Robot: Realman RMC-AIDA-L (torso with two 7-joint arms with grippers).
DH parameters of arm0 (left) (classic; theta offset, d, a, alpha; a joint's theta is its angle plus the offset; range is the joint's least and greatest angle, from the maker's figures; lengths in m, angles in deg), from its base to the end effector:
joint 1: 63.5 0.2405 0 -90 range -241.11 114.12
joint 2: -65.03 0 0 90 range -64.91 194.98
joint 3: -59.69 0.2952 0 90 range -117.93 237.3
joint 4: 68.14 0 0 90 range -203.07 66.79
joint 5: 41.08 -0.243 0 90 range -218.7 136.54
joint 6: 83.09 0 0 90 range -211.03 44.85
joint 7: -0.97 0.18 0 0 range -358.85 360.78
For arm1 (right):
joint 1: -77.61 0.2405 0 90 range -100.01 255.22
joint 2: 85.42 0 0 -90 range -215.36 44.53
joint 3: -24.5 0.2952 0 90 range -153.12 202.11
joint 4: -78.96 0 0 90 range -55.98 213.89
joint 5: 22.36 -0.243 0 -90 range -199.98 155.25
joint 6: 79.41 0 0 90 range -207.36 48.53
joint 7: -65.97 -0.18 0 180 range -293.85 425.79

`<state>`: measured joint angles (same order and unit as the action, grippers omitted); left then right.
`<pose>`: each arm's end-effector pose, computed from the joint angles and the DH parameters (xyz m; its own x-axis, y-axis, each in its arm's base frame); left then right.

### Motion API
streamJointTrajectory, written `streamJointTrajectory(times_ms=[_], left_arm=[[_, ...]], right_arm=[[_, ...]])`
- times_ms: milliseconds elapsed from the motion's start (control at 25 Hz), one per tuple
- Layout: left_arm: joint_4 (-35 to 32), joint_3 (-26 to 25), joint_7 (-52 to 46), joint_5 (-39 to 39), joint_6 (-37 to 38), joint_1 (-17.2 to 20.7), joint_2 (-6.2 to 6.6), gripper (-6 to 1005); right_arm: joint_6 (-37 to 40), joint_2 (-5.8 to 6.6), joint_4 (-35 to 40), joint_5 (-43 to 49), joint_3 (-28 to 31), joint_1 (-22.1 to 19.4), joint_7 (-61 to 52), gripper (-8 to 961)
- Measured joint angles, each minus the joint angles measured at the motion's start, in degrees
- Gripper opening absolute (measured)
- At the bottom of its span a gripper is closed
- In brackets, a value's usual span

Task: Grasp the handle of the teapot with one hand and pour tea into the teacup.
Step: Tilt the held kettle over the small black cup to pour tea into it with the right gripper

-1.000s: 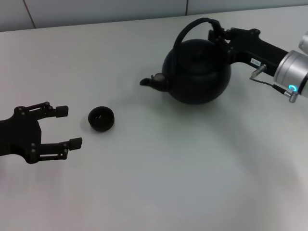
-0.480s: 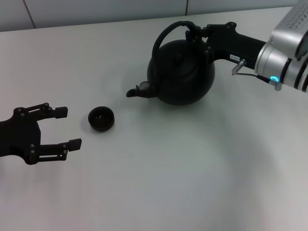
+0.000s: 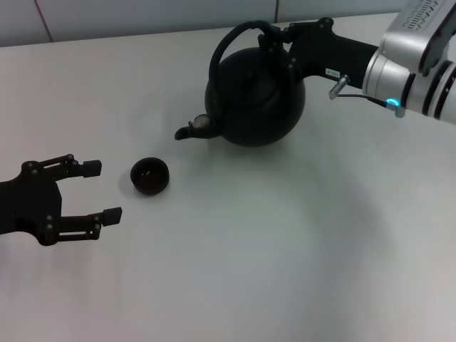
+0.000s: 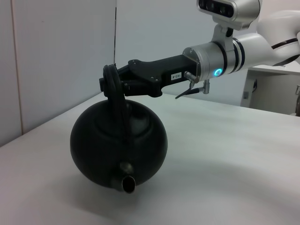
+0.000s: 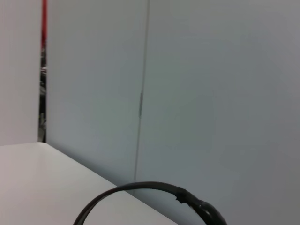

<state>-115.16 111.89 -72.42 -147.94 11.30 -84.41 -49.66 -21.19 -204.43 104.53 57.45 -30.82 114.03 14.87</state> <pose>-0.3193 0.3465 -0.0137 0.8918 0.1840 0.4133 0.2782 -0.9435 -0.1801 0.2694 0.4792 -0.0684 0.8497 -0.0305 -0.5265 -0.3862 -0.7158 -0.5818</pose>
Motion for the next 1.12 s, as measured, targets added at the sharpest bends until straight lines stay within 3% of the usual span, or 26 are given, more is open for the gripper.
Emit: streamJointTrajectory(times_ms=[1120], left_arm=[[-0.37,0.0,-0.26,-0.19,-0.71,-0.01,0.17,861]], right_arm=[[-0.44,-0.1,2.51,-0.01,-6.15,2.91,0.13,123]])
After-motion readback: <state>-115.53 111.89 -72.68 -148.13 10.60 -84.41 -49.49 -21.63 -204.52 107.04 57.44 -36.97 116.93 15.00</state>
